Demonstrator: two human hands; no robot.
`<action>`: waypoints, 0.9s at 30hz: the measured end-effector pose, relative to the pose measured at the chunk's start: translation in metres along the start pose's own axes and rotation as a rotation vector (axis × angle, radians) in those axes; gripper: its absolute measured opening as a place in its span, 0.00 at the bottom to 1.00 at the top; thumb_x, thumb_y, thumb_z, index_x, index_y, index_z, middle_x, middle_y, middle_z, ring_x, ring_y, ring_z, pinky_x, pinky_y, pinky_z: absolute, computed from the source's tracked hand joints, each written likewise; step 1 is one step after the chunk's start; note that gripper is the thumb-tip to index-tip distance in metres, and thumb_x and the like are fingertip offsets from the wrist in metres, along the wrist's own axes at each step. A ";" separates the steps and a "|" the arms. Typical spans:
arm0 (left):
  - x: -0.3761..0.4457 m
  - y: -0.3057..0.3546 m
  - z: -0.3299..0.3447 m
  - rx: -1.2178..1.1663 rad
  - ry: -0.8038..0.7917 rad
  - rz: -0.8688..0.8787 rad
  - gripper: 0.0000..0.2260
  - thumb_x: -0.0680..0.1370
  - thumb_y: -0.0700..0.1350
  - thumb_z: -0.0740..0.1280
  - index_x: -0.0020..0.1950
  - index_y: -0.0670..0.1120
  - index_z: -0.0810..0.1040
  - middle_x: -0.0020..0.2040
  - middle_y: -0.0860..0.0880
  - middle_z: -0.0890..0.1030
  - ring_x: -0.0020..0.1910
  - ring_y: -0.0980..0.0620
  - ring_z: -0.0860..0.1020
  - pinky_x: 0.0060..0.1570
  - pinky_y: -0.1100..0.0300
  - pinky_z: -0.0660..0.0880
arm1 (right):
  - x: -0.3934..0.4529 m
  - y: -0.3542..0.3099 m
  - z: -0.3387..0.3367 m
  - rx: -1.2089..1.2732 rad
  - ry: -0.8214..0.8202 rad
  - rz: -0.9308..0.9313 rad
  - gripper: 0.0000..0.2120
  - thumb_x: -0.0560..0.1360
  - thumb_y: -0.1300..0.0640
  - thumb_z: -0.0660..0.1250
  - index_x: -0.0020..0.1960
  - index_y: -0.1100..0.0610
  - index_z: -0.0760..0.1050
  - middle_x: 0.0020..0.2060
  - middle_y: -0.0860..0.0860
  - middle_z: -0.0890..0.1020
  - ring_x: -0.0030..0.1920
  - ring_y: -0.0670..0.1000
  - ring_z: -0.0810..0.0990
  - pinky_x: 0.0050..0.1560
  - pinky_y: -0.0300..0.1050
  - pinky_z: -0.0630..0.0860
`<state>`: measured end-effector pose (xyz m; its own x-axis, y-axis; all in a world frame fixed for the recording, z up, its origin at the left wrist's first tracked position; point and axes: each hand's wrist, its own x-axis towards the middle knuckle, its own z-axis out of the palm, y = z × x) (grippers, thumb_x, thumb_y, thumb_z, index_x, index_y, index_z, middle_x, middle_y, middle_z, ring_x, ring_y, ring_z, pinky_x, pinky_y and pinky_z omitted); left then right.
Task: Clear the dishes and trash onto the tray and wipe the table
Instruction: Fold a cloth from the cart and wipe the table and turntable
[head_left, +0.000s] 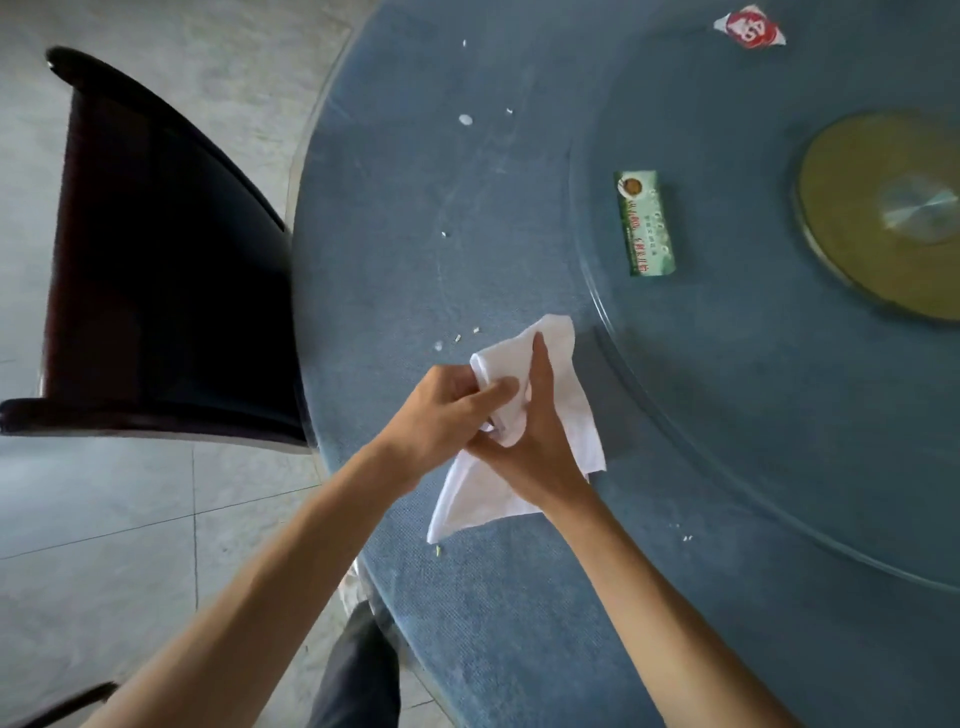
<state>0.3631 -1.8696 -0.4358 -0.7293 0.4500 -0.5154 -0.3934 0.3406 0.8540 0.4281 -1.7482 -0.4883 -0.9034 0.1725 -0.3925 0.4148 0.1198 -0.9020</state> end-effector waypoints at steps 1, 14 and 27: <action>-0.001 0.002 0.001 0.033 -0.056 0.004 0.15 0.78 0.55 0.67 0.46 0.43 0.85 0.44 0.44 0.86 0.48 0.42 0.84 0.56 0.45 0.81 | -0.001 0.001 -0.002 0.037 0.049 0.003 0.54 0.68 0.47 0.77 0.81 0.35 0.44 0.65 0.37 0.78 0.65 0.40 0.79 0.64 0.45 0.79; 0.051 -0.060 -0.112 0.865 0.294 0.195 0.19 0.79 0.50 0.56 0.63 0.41 0.75 0.61 0.36 0.76 0.62 0.36 0.70 0.63 0.48 0.65 | -0.164 -0.029 -0.045 0.191 0.934 -0.078 0.14 0.74 0.47 0.68 0.50 0.26 0.81 0.49 0.27 0.83 0.51 0.28 0.80 0.52 0.32 0.78; 0.080 -0.087 -0.153 1.195 0.335 0.468 0.19 0.80 0.53 0.54 0.66 0.46 0.70 0.64 0.41 0.71 0.58 0.36 0.70 0.55 0.39 0.69 | -0.129 0.119 -0.018 -0.780 0.729 0.486 0.46 0.68 0.26 0.62 0.80 0.30 0.44 0.82 0.64 0.42 0.82 0.62 0.39 0.74 0.76 0.46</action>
<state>0.2534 -1.9896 -0.5409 -0.8303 0.5573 -0.0019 0.5364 0.8001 0.2684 0.5958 -1.7389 -0.5416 -0.4610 0.8539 -0.2414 0.8819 0.4106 -0.2316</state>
